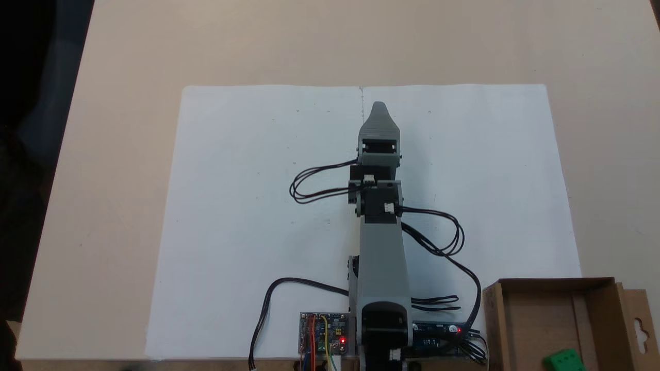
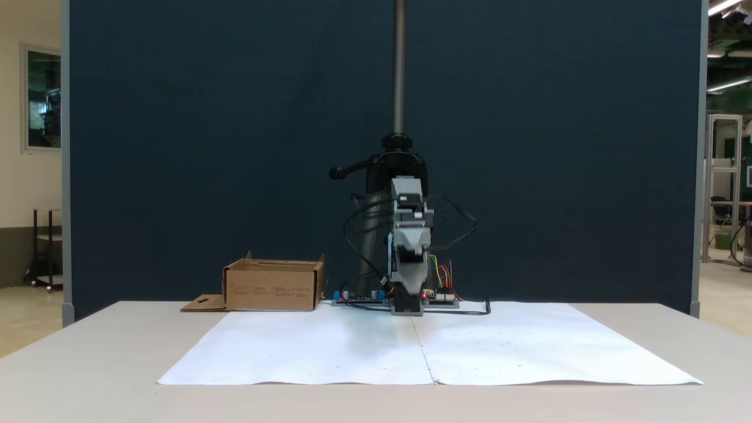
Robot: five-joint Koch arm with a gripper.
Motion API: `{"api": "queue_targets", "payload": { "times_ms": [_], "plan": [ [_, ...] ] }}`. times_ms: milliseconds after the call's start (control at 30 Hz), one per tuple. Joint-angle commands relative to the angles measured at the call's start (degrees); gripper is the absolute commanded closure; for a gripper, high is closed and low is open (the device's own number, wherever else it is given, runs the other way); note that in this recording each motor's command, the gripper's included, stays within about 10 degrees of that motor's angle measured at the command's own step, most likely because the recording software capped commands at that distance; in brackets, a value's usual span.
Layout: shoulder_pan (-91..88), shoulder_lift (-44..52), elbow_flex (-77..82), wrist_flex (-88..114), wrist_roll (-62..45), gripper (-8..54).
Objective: Grasp a green dice and put it in the bin.
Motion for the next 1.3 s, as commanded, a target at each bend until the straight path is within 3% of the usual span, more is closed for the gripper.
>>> {"api": "queue_targets", "payload": {
  "times_ms": [0,533,1267],
  "plan": [
    [0.35,4.66,2.29,-9.65,-4.13,1.5],
    [2.64,6.06,30.94,-38.65,-12.13,2.5],
    [4.22,6.94,31.55,-61.50,-14.77,1.8]
  ]
}}
